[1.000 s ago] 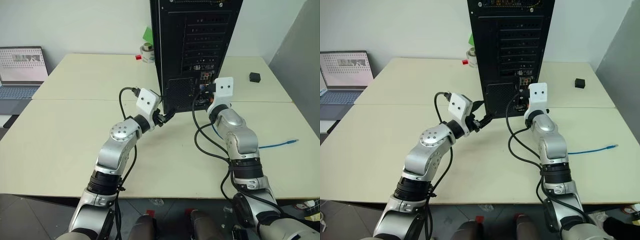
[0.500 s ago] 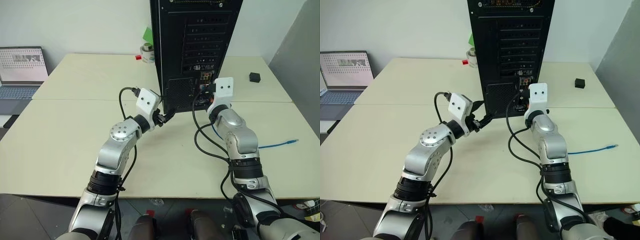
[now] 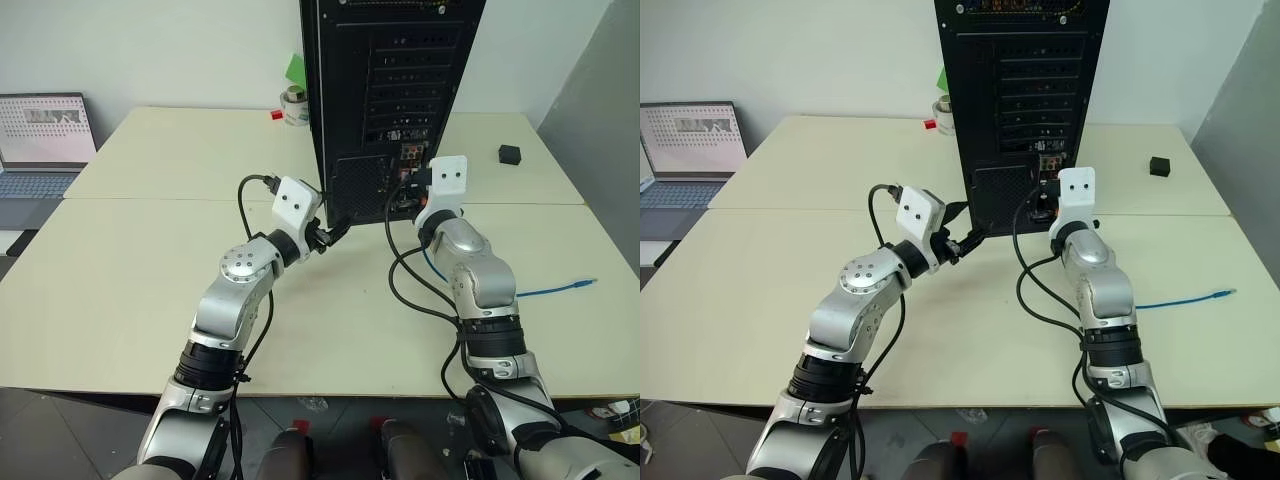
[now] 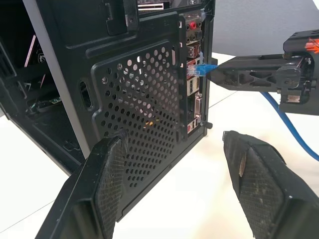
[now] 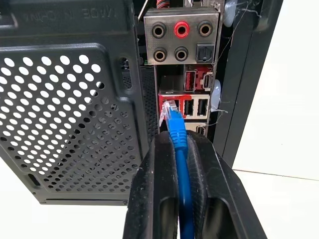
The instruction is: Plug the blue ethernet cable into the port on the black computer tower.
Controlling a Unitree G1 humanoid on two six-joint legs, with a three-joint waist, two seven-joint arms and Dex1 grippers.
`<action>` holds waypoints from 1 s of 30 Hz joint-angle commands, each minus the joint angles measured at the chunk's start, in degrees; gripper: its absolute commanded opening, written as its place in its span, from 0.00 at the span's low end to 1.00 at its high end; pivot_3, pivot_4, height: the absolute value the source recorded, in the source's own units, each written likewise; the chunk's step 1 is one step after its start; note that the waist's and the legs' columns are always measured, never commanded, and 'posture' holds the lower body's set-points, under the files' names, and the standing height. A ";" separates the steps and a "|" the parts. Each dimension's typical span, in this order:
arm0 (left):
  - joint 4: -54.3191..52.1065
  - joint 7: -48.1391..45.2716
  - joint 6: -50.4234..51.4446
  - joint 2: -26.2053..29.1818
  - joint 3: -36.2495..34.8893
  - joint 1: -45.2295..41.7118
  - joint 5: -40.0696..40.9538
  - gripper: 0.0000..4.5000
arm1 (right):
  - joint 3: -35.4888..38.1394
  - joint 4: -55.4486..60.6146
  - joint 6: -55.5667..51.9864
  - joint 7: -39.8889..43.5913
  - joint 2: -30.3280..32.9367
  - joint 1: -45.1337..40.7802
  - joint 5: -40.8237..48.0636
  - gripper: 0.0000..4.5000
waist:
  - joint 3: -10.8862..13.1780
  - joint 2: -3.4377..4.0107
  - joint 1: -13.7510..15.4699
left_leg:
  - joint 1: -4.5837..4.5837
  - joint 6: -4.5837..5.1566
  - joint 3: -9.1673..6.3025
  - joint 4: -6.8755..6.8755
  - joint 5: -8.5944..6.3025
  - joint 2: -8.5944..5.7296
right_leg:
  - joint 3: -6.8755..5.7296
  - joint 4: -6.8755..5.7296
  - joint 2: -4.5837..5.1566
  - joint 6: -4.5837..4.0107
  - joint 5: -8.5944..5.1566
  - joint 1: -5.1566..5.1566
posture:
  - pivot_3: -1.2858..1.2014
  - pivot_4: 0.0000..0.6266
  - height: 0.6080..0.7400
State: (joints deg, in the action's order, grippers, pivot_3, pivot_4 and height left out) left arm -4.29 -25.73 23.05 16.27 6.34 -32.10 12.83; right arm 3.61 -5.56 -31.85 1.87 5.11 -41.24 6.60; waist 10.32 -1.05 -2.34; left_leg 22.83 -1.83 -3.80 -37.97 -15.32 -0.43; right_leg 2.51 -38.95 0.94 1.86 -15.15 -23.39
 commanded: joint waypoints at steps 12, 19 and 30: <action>-2.81 0.10 -1.15 0.02 -1.21 -0.24 -0.22 0.72 | 1.85 -0.52 2.26 -1.41 -0.97 -1.93 0.58 0.00 | 0.00 0.00 -0.01 | -0.01 0.00 0.00 0.00 0.00 0.00 | 0.00 0.00 0.00 0.00 0.00 0.00 | 0.52 0.24 1.00; -2.88 0.11 -1.08 0.10 -1.33 -0.29 -0.21 0.72 | 1.52 -1.25 2.77 -1.94 -2.00 -3.06 0.47 0.00 | 0.00 0.00 -0.26 | -0.02 0.00 0.02 0.00 0.00 0.01 | 0.01 -0.01 -0.01 0.00 0.00 0.00 | 0.52 0.24 1.00; -3.64 0.16 -0.18 0.53 -2.26 -0.49 0.14 0.72 | -0.32 -3.38 5.50 -5.11 -6.47 -4.62 -1.39 0.00 | 0.00 0.00 -1.20 | -0.06 0.00 0.02 0.01 0.00 0.08 | 0.03 -0.03 -0.01 0.00 0.00 0.00 | 0.52 0.24 1.00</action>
State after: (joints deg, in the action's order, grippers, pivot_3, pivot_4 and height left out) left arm -4.75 -25.68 23.29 16.56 5.28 -31.87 12.83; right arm 3.90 -9.21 -28.94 -2.48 -0.34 -43.04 5.64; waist 10.32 -1.05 -3.54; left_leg 22.76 -1.83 -3.78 -37.95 -15.31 -0.35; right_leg 2.55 -38.99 0.93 1.86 -15.15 -23.39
